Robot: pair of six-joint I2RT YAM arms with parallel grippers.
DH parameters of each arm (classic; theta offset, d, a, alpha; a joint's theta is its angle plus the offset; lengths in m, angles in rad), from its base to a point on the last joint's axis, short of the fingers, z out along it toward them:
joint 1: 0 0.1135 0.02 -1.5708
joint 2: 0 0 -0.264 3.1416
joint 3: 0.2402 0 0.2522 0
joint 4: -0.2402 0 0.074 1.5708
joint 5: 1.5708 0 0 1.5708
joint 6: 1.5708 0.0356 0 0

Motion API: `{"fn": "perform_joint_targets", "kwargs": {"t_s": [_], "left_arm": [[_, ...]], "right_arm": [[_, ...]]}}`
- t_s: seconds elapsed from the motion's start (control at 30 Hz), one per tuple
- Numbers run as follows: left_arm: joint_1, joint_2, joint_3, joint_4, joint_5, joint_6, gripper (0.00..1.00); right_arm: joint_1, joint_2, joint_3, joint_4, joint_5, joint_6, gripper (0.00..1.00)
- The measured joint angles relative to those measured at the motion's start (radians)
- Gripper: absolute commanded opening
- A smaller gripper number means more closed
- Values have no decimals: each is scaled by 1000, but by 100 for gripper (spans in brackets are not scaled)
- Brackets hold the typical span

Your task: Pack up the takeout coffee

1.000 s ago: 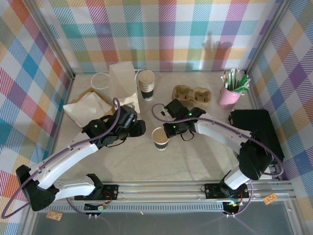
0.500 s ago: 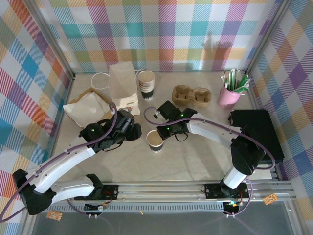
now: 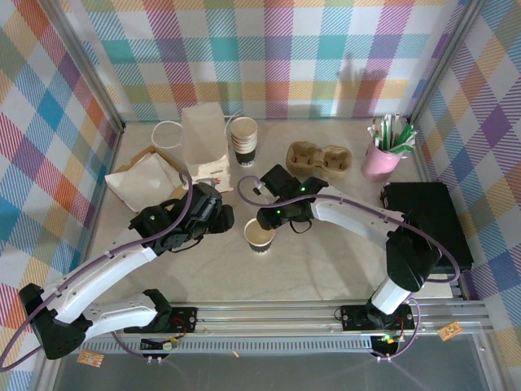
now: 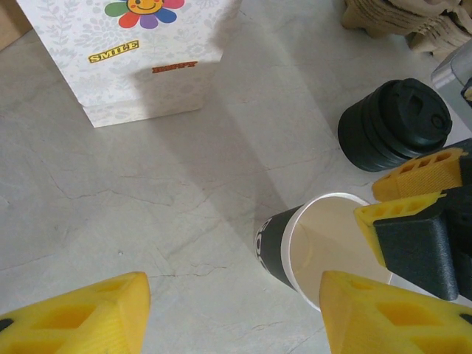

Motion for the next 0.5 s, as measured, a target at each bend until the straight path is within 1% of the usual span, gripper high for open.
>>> {"fn": "perform_joint_targets", "kwargs": {"t_s": [0.17,0.23,0.33,0.37,0.43,0.5], "left_arm": [[0,8,11,-1,-8,44,63],[0,20,33,0,-15,70,63],[0,36,72,6,-18,110,65],[0,41,82,8,-18,120,66],[0,62,115,7,-11,147,68],[0,93,153,10,2,174,70]], "right_arm": [[0,-47,10,-43,28,6,46],[0,-88,18,-67,43,11,52],[0,-145,50,-98,82,23,67],[0,-160,64,-110,100,27,70],[-1,-187,90,-127,143,34,82],[-10,-207,103,-137,189,41,89]]}}
